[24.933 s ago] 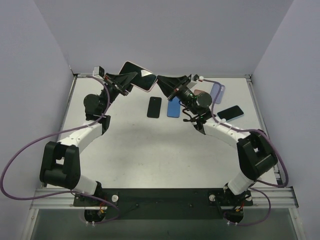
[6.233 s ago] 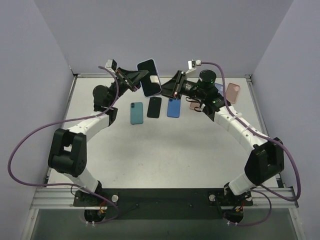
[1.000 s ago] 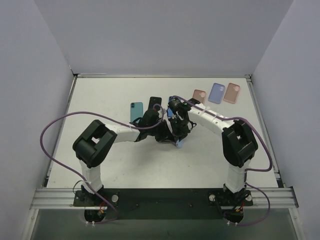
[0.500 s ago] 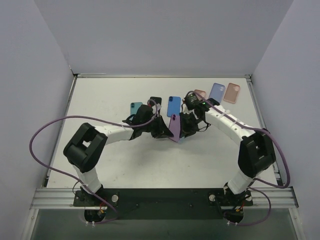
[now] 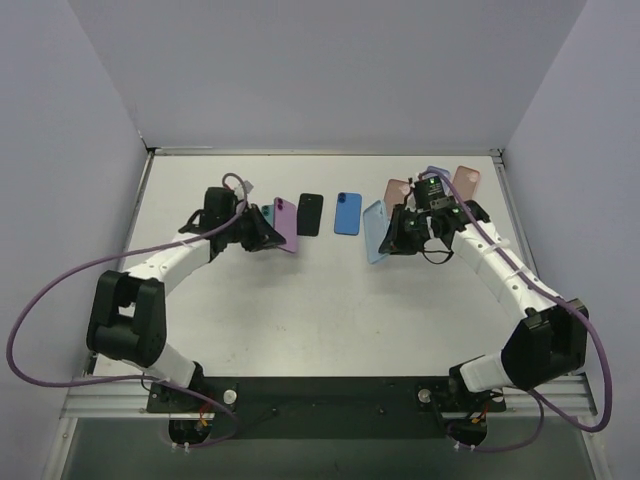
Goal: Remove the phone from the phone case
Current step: Place the phone case at the center of the board.
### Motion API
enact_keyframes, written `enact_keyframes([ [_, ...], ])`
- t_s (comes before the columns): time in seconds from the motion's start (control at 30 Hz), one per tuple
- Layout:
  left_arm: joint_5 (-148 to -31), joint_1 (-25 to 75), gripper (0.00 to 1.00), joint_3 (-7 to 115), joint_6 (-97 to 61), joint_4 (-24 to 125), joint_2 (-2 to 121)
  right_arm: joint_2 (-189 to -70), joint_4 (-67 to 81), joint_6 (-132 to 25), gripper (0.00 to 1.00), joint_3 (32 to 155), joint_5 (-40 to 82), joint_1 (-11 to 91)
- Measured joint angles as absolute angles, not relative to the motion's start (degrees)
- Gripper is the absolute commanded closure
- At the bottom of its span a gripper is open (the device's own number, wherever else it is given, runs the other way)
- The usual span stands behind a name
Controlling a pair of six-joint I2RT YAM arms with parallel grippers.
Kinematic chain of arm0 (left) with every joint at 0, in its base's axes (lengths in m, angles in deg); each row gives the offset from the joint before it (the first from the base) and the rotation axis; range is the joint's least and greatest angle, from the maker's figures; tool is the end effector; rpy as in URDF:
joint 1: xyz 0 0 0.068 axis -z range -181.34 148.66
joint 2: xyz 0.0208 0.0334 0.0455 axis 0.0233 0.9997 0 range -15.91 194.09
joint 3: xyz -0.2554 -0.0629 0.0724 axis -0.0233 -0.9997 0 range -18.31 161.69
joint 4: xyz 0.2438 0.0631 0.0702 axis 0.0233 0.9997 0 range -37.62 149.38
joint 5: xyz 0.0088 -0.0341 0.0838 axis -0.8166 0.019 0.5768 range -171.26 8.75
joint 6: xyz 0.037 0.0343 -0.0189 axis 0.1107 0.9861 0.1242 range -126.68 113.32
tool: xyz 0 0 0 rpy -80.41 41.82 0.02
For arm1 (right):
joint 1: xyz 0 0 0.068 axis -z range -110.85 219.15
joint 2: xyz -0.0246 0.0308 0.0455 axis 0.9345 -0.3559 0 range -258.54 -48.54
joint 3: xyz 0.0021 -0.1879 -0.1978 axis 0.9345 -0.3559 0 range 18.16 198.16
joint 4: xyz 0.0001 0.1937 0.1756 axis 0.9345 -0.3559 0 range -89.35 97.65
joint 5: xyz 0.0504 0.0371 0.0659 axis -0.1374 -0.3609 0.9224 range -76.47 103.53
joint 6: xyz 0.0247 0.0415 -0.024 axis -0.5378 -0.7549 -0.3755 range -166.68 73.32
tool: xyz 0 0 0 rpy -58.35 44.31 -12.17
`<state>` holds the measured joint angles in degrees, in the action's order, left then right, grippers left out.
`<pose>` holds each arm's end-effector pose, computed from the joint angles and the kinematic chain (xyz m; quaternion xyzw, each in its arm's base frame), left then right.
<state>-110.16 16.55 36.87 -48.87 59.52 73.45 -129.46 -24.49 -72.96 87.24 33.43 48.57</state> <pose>0.3111 -0.1186 0.2201 -0.0852 0.8842 -0.3966 0.2316 0.2839 0.1196 0.3079 -0.0224 0.9089 0.2990 0.2899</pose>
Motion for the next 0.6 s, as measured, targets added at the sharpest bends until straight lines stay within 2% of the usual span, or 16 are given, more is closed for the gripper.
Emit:
enact_keyframes([
  [0.3,-116.30,-3.51,1.00,30.21,-48.74,56.13,73.03,-126.49,-14.30,-80.70,1.00,75.13,38.85,58.24],
  [0.6,-116.24,-9.04,1.00,26.62,-50.51,51.80,74.08,-120.98,-5.60,-88.00,1.00,64.31,41.30,69.08],
])
